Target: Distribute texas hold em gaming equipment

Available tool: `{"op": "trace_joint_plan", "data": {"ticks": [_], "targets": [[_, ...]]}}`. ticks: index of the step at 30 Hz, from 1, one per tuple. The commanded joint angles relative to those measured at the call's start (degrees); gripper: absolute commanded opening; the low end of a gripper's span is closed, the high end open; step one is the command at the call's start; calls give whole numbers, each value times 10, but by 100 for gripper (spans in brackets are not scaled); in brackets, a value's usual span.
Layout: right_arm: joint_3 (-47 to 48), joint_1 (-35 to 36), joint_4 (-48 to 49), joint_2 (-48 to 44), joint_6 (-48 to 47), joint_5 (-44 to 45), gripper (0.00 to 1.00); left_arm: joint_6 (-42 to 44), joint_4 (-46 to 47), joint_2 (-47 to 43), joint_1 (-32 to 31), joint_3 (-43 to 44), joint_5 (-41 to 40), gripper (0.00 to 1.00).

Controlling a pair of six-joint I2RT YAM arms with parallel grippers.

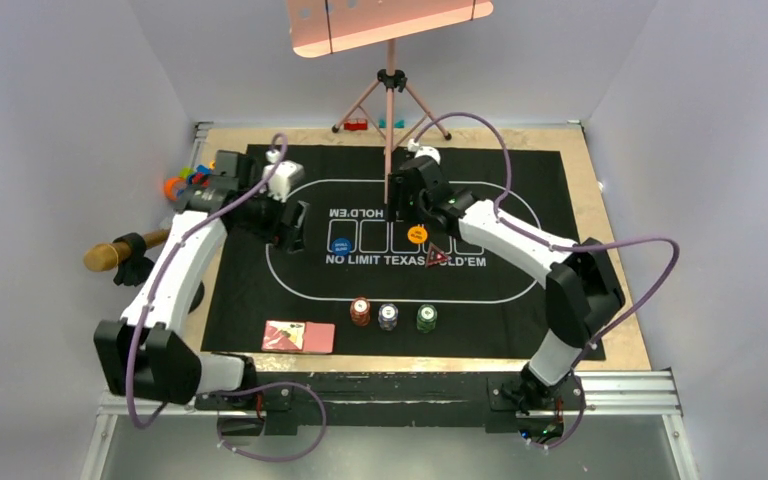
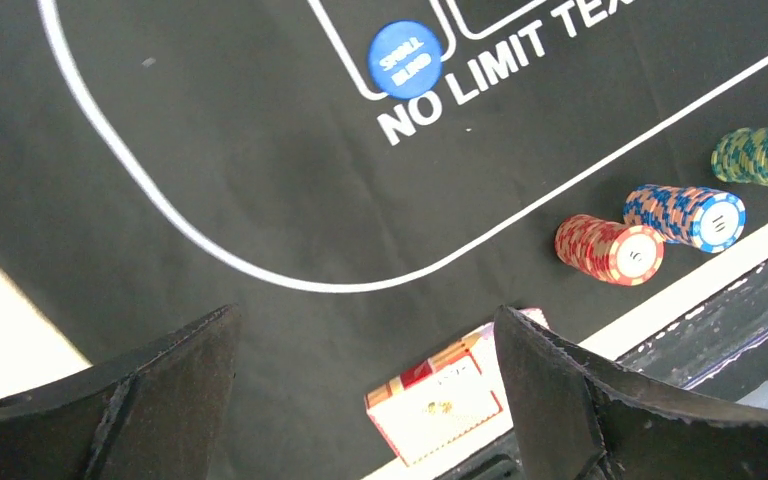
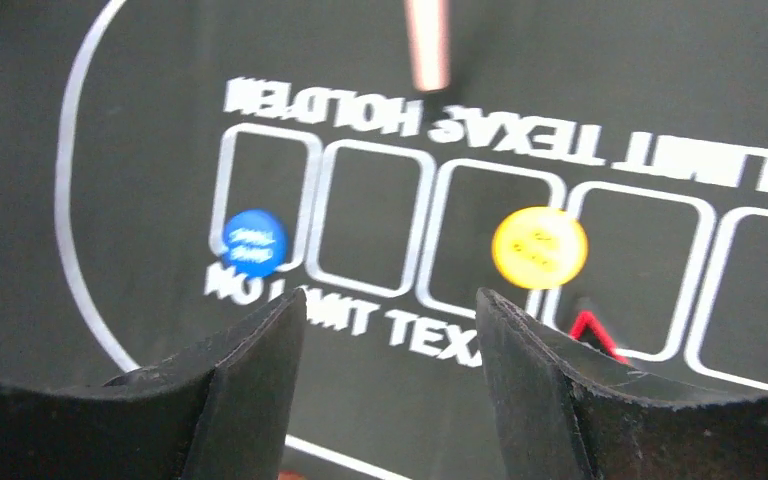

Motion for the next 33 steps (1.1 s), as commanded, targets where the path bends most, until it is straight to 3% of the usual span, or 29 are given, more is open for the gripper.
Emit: {"op": "trace_joint_plan", "data": {"ticks": [1, 10, 16, 25, 28, 33], "targets": [[-25, -25, -22, 35, -3, 57, 67, 21, 69, 62, -56, 18, -13, 100], [-48, -69, 0, 54, 15, 27, 65, 68, 135, 189, -141, 70, -25, 100], [-64, -74, 12, 50, 5, 38, 65, 94, 153, 287, -200, 114, -77, 100], [-30, -75, -6, 100, -13, 84, 67, 125, 198, 333, -217, 100, -94, 95], [-15, -75, -11, 118, -16, 90, 67, 126, 206, 343, -220, 97, -104, 91], [1, -74, -14, 133, -21, 96, 66, 128, 172, 374, -223, 129, -125, 74]]}}
